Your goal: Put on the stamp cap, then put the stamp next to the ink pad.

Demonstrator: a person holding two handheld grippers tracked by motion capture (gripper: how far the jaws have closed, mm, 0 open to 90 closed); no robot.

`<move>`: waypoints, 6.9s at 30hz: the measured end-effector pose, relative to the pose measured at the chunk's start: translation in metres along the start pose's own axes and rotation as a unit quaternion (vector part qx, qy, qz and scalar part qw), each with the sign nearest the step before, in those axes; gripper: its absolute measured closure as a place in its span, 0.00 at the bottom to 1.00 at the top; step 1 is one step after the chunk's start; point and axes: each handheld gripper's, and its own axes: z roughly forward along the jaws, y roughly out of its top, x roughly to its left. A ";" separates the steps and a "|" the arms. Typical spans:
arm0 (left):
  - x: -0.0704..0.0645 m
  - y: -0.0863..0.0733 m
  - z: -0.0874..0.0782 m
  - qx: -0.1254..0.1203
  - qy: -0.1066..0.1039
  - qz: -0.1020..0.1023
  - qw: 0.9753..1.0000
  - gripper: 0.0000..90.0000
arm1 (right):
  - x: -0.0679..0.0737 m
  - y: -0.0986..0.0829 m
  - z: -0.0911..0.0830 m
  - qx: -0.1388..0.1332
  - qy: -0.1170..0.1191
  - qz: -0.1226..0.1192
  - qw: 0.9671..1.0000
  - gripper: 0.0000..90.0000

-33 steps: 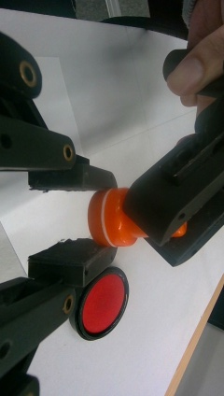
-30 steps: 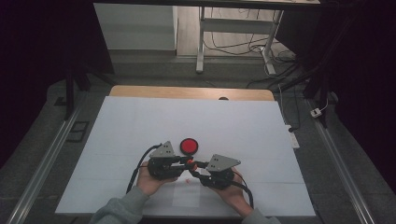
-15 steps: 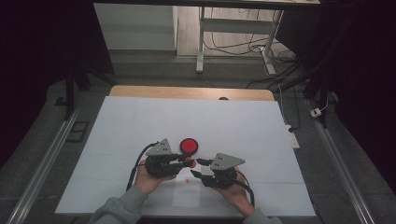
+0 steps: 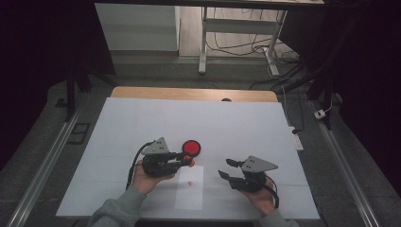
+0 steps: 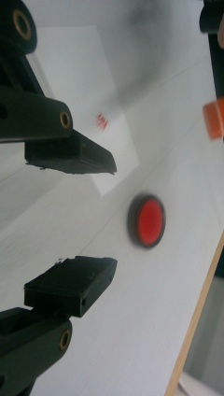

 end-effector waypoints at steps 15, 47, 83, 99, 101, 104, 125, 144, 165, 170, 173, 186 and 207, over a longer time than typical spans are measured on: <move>0.002 0.001 -0.004 0.006 0.013 0.003 1.000 0.80 | -0.027 -0.029 -0.053 0.018 -0.069 0.014 0.997 0.50; 0.029 -0.002 -0.017 0.017 0.068 -0.006 0.998 0.80 | -0.033 -0.040 -0.059 0.030 -0.082 0.015 0.996 0.50; 0.061 -0.034 0.026 0.123 0.135 -0.009 0.983 0.80 | -0.035 -0.042 -0.058 0.034 -0.079 0.018 0.996 0.50; 0.062 -0.041 0.034 0.138 0.148 -0.001 0.979 0.79 | -0.035 -0.042 -0.057 0.033 -0.080 0.018 0.996 0.50; 0.061 -0.041 0.034 0.138 0.148 0.000 0.979 0.79 | -0.035 -0.042 -0.057 0.034 -0.080 0.018 0.996 0.50; 0.061 -0.042 0.034 0.138 0.149 0.001 0.979 0.79 | -0.035 -0.042 -0.058 0.032 -0.083 0.018 0.996 0.50; 0.062 -0.033 0.015 0.079 0.144 -0.043 0.985 0.40 | -0.037 -0.041 -0.059 0.019 -0.080 0.028 0.996 0.50; 0.032 -0.032 -0.019 0.081 0.134 -0.020 0.987 0.37 | -0.040 -0.042 -0.055 0.026 -0.070 0.024 0.997 0.50; 0.012 -0.077 -0.080 0.071 0.138 -0.043 0.987 0.37 | -0.042 -0.044 -0.057 0.031 -0.079 0.017 0.996 0.49; 0.009 -0.090 -0.092 0.074 0.145 -0.045 0.986 0.37 | -0.042 -0.044 -0.057 0.032 -0.081 0.014 0.996 0.49; 0.009 -0.096 -0.096 0.077 0.147 -0.048 0.985 0.37 | -0.042 -0.045 -0.057 0.037 -0.085 0.012 0.996 0.49; 0.017 -0.097 -0.092 0.082 0.150 -0.056 0.984 0.37 | -0.044 -0.047 -0.056 0.042 -0.084 0.011 0.995 0.49; 0.019 -0.095 -0.091 0.080 0.149 -0.057 0.984 0.36 | -0.043 -0.046 -0.056 0.040 -0.084 0.010 0.996 0.49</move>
